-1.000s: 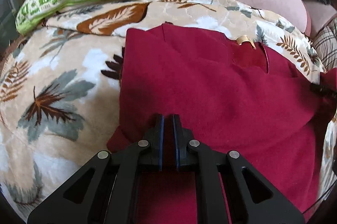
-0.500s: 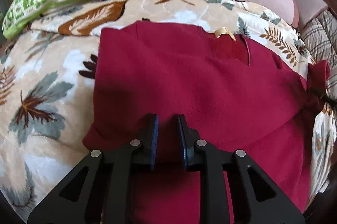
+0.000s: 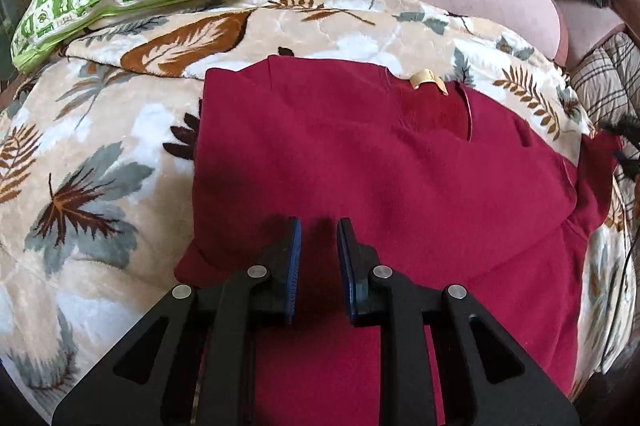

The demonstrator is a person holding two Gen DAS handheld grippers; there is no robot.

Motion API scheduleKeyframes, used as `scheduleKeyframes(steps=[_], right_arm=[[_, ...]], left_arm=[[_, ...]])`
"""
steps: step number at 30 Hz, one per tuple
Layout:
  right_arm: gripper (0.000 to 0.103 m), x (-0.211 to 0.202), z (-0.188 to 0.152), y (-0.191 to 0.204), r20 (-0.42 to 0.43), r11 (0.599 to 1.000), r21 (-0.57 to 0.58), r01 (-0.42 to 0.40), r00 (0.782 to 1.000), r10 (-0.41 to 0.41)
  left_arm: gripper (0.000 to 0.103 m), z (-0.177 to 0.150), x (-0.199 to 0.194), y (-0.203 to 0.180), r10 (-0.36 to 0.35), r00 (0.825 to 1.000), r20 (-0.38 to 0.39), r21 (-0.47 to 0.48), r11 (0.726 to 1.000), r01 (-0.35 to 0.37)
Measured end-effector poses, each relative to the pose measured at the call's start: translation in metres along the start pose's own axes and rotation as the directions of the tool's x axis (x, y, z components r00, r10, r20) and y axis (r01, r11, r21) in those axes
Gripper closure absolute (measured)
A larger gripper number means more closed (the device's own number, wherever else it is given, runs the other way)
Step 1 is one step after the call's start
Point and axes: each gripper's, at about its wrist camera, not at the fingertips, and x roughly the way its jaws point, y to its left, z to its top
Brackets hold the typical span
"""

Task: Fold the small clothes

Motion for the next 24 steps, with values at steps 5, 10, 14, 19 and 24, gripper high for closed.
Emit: scheduleKeyframes(steps=[5, 10, 14, 19, 24], right_arm=[[0.096, -0.041, -0.008, -0.046, 0.101, 0.999, -0.027, 0.047, 0.994, -0.044], [0.096, -0.067, -0.022, -0.093, 0.102, 1.0, -0.011, 0.028, 0.994, -0.027], [0.097, -0.084, -0.024, -0.08, 0.143, 0.993, -0.029, -0.115, 0.983, 0.118], [0.097, -0.123, -0.028, 0.013, 0.148, 0.927, -0.251, -0.278, 0.936, 0.321], [0.097, -0.126, -0.084, 0.144, -0.052, 0.745, -0.525, -0.411, 0.889, 0.454]], left_arm=[[0.086, 0.001, -0.001, 0.011, 0.015, 1.0, 0.007, -0.032, 0.999, -0.015], [0.086, 0.001, 0.0, 0.014, 0.013, 1.0, -0.003, -0.059, 0.998, -0.014], [0.086, 0.003, -0.013, 0.012, -0.001, 1.0, 0.018, -0.05, 0.999, 0.002], [0.086, 0.012, -0.034, 0.028, -0.009, 0.998, 0.062, -0.088, 0.996, 0.015], [0.086, 0.015, -0.047, 0.049, -0.047, 0.994, 0.099, -0.17, 0.983, 0.064]])
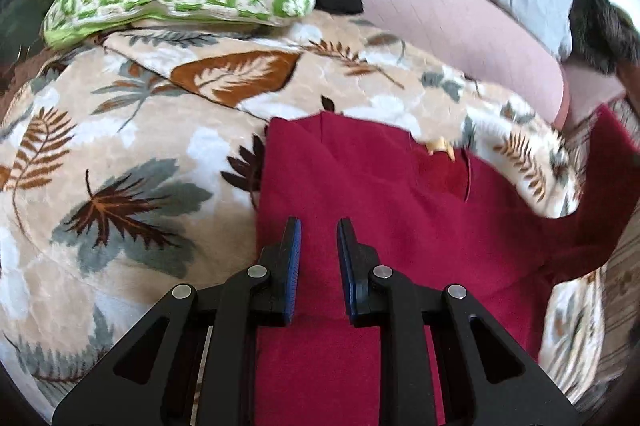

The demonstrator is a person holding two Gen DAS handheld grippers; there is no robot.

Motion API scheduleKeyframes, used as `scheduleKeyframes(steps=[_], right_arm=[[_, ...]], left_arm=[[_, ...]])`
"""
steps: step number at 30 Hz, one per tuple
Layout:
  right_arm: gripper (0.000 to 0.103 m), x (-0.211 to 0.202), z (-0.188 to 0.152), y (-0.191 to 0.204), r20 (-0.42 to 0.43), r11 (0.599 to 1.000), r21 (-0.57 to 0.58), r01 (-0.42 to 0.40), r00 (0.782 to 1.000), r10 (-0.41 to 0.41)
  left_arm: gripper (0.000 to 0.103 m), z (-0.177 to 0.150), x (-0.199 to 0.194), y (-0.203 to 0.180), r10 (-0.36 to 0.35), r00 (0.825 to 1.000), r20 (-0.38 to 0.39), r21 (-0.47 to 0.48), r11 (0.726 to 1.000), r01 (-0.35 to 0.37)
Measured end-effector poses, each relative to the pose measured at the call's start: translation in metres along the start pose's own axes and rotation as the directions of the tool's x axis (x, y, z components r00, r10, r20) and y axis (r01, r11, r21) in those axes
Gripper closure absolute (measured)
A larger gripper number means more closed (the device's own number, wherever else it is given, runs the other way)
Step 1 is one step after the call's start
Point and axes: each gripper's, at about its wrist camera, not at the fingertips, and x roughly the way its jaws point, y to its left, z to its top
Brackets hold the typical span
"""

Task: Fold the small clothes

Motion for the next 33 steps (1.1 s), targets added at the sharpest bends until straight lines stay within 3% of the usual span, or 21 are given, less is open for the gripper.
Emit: scheduleKeyframes(steps=[2, 4, 5, 6, 8, 11, 14, 17, 19, 20, 21, 22, 25, 28, 29, 30, 33], right_arm=[[0.097, 0.037, -0.02, 0.045, -0.078, 0.993, -0.068, -0.092, 0.993, 0.086], [0.097, 0.081, -0.059, 0.082, -0.181, 0.98, -0.102, -0.168, 0.972, 0.148], [0.096, 0.102, -0.081, 0.096, -0.248, 0.974, -0.106, -0.199, 0.954, 0.168], [0.095, 0.124, -0.106, 0.109, -0.347, 0.969, -0.11, -0.223, 0.922, 0.173], [0.094, 0.151, -0.15, 0.118, -0.488, 0.971, -0.131, -0.2, 0.865, 0.112], [0.091, 0.141, -0.16, 0.107, -0.463, 0.975, -0.111, -0.195, 0.878, 0.122], [0.081, 0.121, -0.143, 0.09, -0.428, 0.984, -0.078, -0.16, 0.897, 0.112], [0.076, 0.087, -0.118, 0.064, -0.331, 0.993, -0.082, -0.08, 0.943, 0.048], [0.061, 0.063, -0.101, 0.037, -0.241, 0.999, -0.052, 0.008, 0.97, -0.02], [0.049, 0.054, -0.095, 0.022, -0.2, 0.997, -0.037, 0.067, 0.977, -0.073], [0.038, 0.05, -0.091, 0.011, -0.178, 0.992, -0.023, 0.123, 0.976, -0.125], [0.036, 0.049, -0.088, -0.004, -0.172, 0.983, -0.001, 0.183, 0.968, -0.18], [0.036, 0.057, -0.081, -0.045, -0.21, 0.97, 0.08, 0.231, 0.955, -0.21], [0.04, 0.094, -0.084, -0.065, -0.296, 0.972, 0.134, 0.194, 0.944, -0.148], [0.068, 0.102, -0.085, -0.065, -0.317, 0.972, 0.149, 0.181, 0.94, -0.126], [0.084, 0.106, -0.086, -0.064, -0.333, 0.97, 0.13, 0.203, 0.931, -0.15], [0.092, 0.087, -0.076, -0.051, -0.234, 0.97, 0.072, 0.233, 0.949, -0.21]], left_arm=[[0.086, -0.001, -0.002, 0.008, -0.018, 1.0, 0.006, -0.036, 0.999, 0.018], [0.086, -0.002, 0.001, 0.01, -0.03, 0.999, -0.011, -0.052, 0.998, 0.029], [0.086, -0.004, 0.004, 0.011, -0.033, 0.999, -0.029, -0.052, 0.998, 0.032], [0.086, -0.005, 0.005, 0.011, -0.034, 0.999, -0.038, -0.046, 0.998, 0.032], [0.077, -0.006, 0.006, 0.01, -0.038, 0.998, -0.041, -0.027, 0.999, 0.037], [0.061, -0.006, 0.005, 0.012, -0.06, 0.998, -0.025, -0.02, 0.998, 0.06], [0.061, -0.003, 0.013, 0.014, -0.08, 0.996, -0.032, -0.053, 0.996, 0.078], [0.061, -0.005, 0.025, 0.009, -0.089, 0.994, -0.065, -0.051, 0.995, 0.086], [0.061, -0.009, 0.034, 0.004, -0.074, 0.993, -0.096, -0.035, 0.997, 0.071], [0.061, -0.011, 0.038, 0.001, -0.056, 0.993, -0.1, -0.023, 0.998, 0.054], [0.061, -0.013, 0.041, 0.0, -0.041, 0.994, -0.099, -0.013, 0.999, 0.039], [0.061, -0.014, 0.043, -0.002, -0.031, 0.995, -0.099, -0.006, 1.0, 0.03], [0.063, -0.016, 0.05, -0.005, -0.011, 0.995, -0.099, 0.0, 1.0, 0.011], [0.079, -0.014, 0.05, -0.011, 0.027, 0.996, -0.087, 0.028, 0.999, -0.024], [0.089, -0.012, 0.047, -0.012, 0.034, 0.997, -0.073, 0.039, 0.999, -0.031], [0.091, -0.009, 0.041, -0.012, 0.024, 0.998, -0.05, 0.044, 0.999, -0.022], [0.091, 0.0, 0.025, -0.015, 0.007, 0.999, 0.037, 0.063, 0.998, -0.009]])
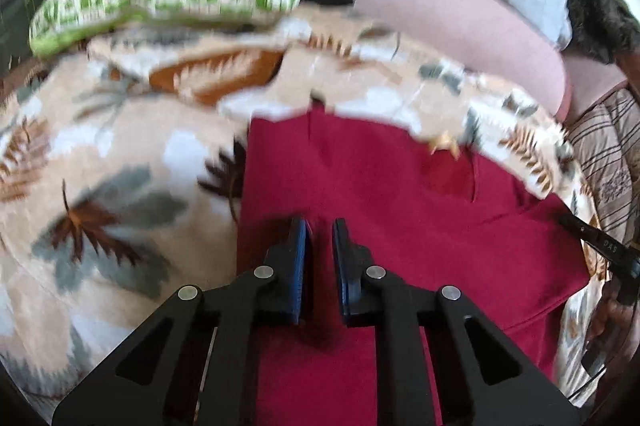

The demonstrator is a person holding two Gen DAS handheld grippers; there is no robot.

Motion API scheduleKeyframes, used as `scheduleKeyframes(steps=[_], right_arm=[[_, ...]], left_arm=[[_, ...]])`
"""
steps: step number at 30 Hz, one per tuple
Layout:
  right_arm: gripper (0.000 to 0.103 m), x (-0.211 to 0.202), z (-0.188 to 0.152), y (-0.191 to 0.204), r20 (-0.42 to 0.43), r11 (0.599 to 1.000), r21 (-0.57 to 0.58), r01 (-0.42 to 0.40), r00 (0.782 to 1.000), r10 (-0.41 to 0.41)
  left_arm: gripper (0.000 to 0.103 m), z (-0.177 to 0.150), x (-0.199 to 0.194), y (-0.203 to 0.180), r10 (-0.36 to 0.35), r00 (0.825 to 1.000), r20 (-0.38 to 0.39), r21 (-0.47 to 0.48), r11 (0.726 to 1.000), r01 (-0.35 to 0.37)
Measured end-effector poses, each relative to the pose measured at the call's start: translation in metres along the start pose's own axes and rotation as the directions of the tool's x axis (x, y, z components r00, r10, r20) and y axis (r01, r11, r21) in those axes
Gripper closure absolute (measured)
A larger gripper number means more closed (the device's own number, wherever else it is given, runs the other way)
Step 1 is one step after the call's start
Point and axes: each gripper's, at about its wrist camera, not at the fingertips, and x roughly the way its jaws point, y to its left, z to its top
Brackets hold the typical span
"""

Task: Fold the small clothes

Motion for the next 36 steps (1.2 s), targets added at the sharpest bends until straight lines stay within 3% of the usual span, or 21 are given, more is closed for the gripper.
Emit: scheduleKeyframes(steps=[3, 7, 10, 12, 15, 18, 20, 22, 25, 27, 28, 29, 31, 36], right_arm=[[0.093, -0.001, 0.003, -0.007, 0.043, 0.997, 0.02, 0.07, 0.997, -0.071], [0.093, 0.014, -0.003, -0.012, -0.079, 0.993, -0.01, 0.119, 0.99, -0.119], [0.093, -0.017, -0.006, -0.01, -0.037, 0.995, -0.009, 0.1, 0.994, -0.1], [0.092, -0.038, -0.013, 0.005, -0.012, 0.997, -0.068, 0.043, 0.999, -0.044], [0.092, -0.036, -0.037, 0.033, -0.076, 0.977, -0.212, -0.005, 0.997, -0.011], [0.092, -0.006, -0.068, 0.028, -0.169, 0.958, -0.268, 0.104, 0.974, -0.153], [0.092, -0.012, -0.071, 0.017, -0.149, 0.978, -0.196, 0.069, 0.984, -0.099], [0.09, -0.026, -0.068, 0.012, -0.142, 0.991, -0.131, 0.028, 0.989, -0.047], [0.086, -0.041, -0.066, 0.022, -0.113, 0.991, -0.136, -0.003, 0.994, -0.013], [0.078, -0.044, -0.068, 0.033, -0.113, 0.987, -0.16, -0.019, 0.994, 0.0], [0.075, -0.044, -0.068, 0.037, -0.113, 0.986, -0.163, -0.032, 0.993, 0.014], [0.072, -0.043, -0.067, 0.04, -0.113, 0.986, -0.159, -0.047, 0.993, 0.029], [0.071, -0.042, -0.066, 0.044, -0.112, 0.987, -0.141, -0.076, 0.992, 0.06], [0.071, -0.044, -0.059, 0.038, -0.081, 0.993, -0.11, -0.051, 0.996, 0.042]], left_arm=[[0.091, 0.005, 0.01, -0.003, 0.021, 1.0, -0.003, 0.015, 1.0, -0.021], [0.091, -0.003, 0.026, 0.001, 0.028, 0.997, -0.07, -0.014, 0.999, -0.029], [0.091, -0.009, 0.016, 0.007, 0.008, 0.998, -0.066, -0.028, 1.0, -0.01], [0.091, -0.011, 0.013, 0.007, 0.007, 0.998, -0.064, -0.034, 0.999, -0.009], [0.091, -0.012, 0.011, 0.006, 0.004, 0.997, -0.071, -0.034, 0.999, -0.006], [0.083, -0.014, 0.008, 0.005, -0.012, 0.996, -0.089, -0.044, 0.999, 0.008], [0.066, -0.017, 0.002, 0.005, -0.038, 0.996, -0.081, -0.048, 0.998, 0.035], [0.061, -0.017, 0.0, 0.006, -0.044, 0.996, -0.073, -0.046, 0.998, 0.041], [0.061, -0.021, 0.009, 0.002, -0.054, 0.991, -0.119, -0.033, 0.998, 0.05], [0.061, -0.026, 0.017, -0.002, -0.051, 0.988, -0.147, -0.028, 0.998, 0.048], [0.061, -0.027, 0.021, -0.004, -0.043, 0.988, -0.147, -0.023, 0.999, 0.04], [0.069, -0.028, 0.023, -0.006, -0.038, 0.988, -0.147, -0.016, 0.999, 0.036], [0.093, -0.028, 0.026, -0.007, -0.009, 0.99, -0.14, -0.013, 1.0, 0.008], [0.097, -0.008, 0.001, -0.008, -0.015, 0.999, -0.043, 0.015, 1.0, 0.016]])
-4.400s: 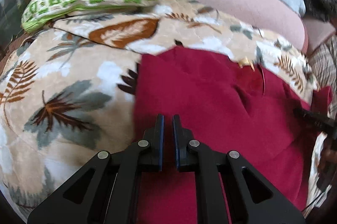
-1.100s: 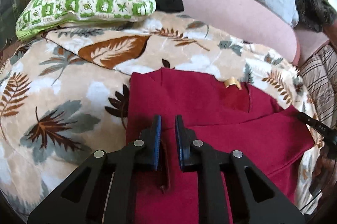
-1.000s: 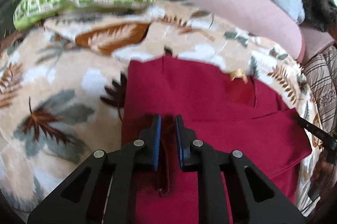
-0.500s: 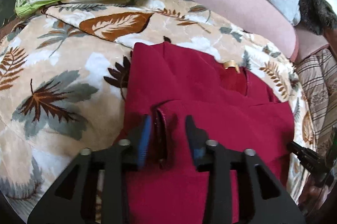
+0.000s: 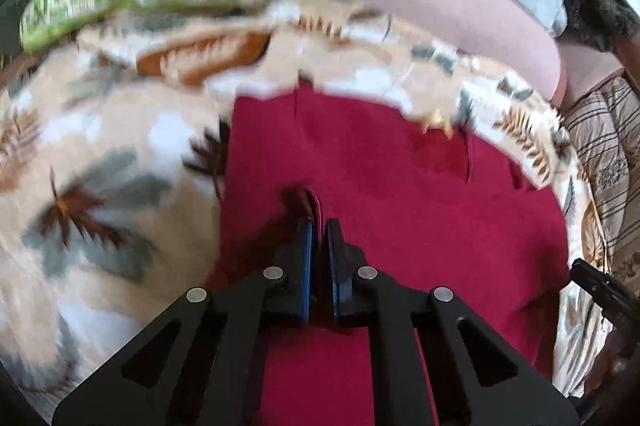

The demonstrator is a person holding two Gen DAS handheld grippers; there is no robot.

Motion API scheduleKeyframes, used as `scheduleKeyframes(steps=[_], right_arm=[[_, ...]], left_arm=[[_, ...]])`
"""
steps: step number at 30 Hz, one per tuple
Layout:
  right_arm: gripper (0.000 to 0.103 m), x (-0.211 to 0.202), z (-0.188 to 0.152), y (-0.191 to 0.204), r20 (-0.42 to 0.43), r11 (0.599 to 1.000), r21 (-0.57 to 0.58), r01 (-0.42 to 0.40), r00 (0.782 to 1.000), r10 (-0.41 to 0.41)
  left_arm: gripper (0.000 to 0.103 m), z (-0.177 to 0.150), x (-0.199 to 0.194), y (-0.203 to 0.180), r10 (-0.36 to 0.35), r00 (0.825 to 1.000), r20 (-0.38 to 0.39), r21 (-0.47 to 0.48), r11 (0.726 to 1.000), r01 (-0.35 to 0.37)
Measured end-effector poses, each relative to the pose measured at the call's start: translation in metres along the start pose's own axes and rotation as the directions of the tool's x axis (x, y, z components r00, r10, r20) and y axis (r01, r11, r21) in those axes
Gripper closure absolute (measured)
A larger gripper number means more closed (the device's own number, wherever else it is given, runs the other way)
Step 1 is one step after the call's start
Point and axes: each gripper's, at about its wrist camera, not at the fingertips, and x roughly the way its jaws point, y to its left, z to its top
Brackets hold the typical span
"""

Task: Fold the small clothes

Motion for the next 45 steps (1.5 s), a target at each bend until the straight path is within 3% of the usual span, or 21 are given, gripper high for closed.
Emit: scheduleKeyframes(steps=[3, 6, 8, 10, 12, 16, 22, 25, 27, 29, 30, 35, 38, 41, 42, 43, 44, 45], right_arm=[[0.071, -0.002, 0.006, 0.0, 0.018, 1.0, 0.003, 0.001, 1.0, -0.001], [0.07, 0.012, 0.008, 0.003, -0.006, 1.0, -0.014, 0.015, 1.0, -0.015], [0.07, 0.028, 0.005, 0.003, -0.063, 0.997, -0.025, 0.067, 0.996, -0.069], [0.07, 0.029, 0.0, 0.004, -0.078, 0.997, -0.026, 0.073, 0.994, -0.075], [0.07, 0.018, -0.004, 0.003, -0.041, 0.999, -0.022, 0.044, 0.998, -0.045], [0.069, 0.01, -0.008, -0.001, -0.046, 0.999, -0.009, 0.035, 0.998, -0.035], [0.068, 0.011, -0.011, 0.004, -0.056, 1.0, 0.002, 0.014, 0.998, -0.014], [0.068, 0.011, -0.011, 0.006, -0.059, 1.0, 0.004, 0.002, 0.998, -0.001], [0.067, 0.011, -0.01, 0.008, -0.062, 1.0, -0.002, -0.005, 0.998, 0.005], [0.066, 0.012, -0.01, 0.009, -0.065, 1.0, -0.011, -0.004, 0.998, 0.003], [0.066, 0.013, -0.009, 0.009, -0.066, 1.0, -0.011, -0.004, 0.998, 0.003], [0.065, 0.015, -0.007, 0.006, -0.067, 1.0, 0.019, -0.015, 0.998, 0.016], [0.065, 0.016, -0.007, 0.008, -0.069, 1.0, 0.014, -0.022, 0.997, 0.023], [0.065, 0.017, -0.007, 0.009, -0.069, 1.0, 0.006, -0.017, 0.997, 0.017], [0.065, 0.018, -0.008, 0.008, -0.068, 1.0, 0.011, -0.019, 0.998, 0.02], [0.065, 0.019, -0.008, 0.007, -0.068, 1.0, 0.016, -0.021, 0.997, 0.022], [0.065, 0.02, -0.009, 0.006, -0.07, 1.0, 0.023, -0.021, 0.997, 0.022], [0.065, 0.022, -0.009, 0.004, -0.074, 0.999, 0.029, -0.018, 0.997, 0.02]], left_arm=[[0.097, 0.018, -0.011, 0.005, 0.039, 0.997, 0.074, 0.002, 0.999, -0.039], [0.097, 0.026, 0.008, 0.02, 0.065, 0.997, 0.029, -0.054, 0.996, -0.064], [0.097, 0.019, 0.022, 0.03, 0.071, 0.997, -0.035, -0.079, 0.994, -0.074], [0.097, 0.009, 0.022, 0.034, 0.039, 0.998, -0.053, -0.102, 0.994, -0.044], [0.097, 0.0, 0.016, 0.035, 0.002, 0.998, -0.057, -0.099, 0.995, -0.007], [0.079, -0.009, 0.004, 0.026, -0.043, 0.998, -0.052, -0.094, 0.995, 0.038], [0.078, -0.011, 0.008, 0.01, -0.033, 0.996, -0.078, -0.058, 0.998, 0.029], [0.078, -0.012, -0.001, 0.015, -0.078, 0.996, -0.051, -0.096, 0.993, 0.072], [0.068, -0.011, -0.008, 0.02, -0.112, 0.993, -0.032, -0.116, 0.987, 0.107], [0.05, -0.011, -0.01, 0.022, -0.14, 0.99, -0.02, -0.128, 0.982, 0.136], [0.048, -0.01, -0.009, 0.022, -0.152, 0.988, -0.02, -0.128, 0.981, 0.149], [0.048, -0.013, 0.0, 0.019, -0.2, 0.978, -0.056, -0.151, 0.97, 0.19], [0.048, -0.015, 0.004, 0.013, -0.168, 0.984, -0.066, -0.113, 0.981, 0.16], [0.051, -0.019, 0.014, 0.004, -0.157, 0.983, -0.092, -0.073, 0.986, 0.151], [0.059, -0.02, 0.018, 0.001, -0.141, 0.985, -0.101, -0.055, 0.989, 0.136], [0.088, -0.02, 0.021, -0.003, -0.11, 0.989, -0.103, -0.036, 0.994, 0.106], [0.097, -0.018, 0.023, -0.006, -0.072, 0.992, -0.103, -0.016, 0.997, 0.071], [0.097, -0.015, 0.022, -0.008, -0.071, 0.993, -0.091, -0.011, 0.997, 0.07]])
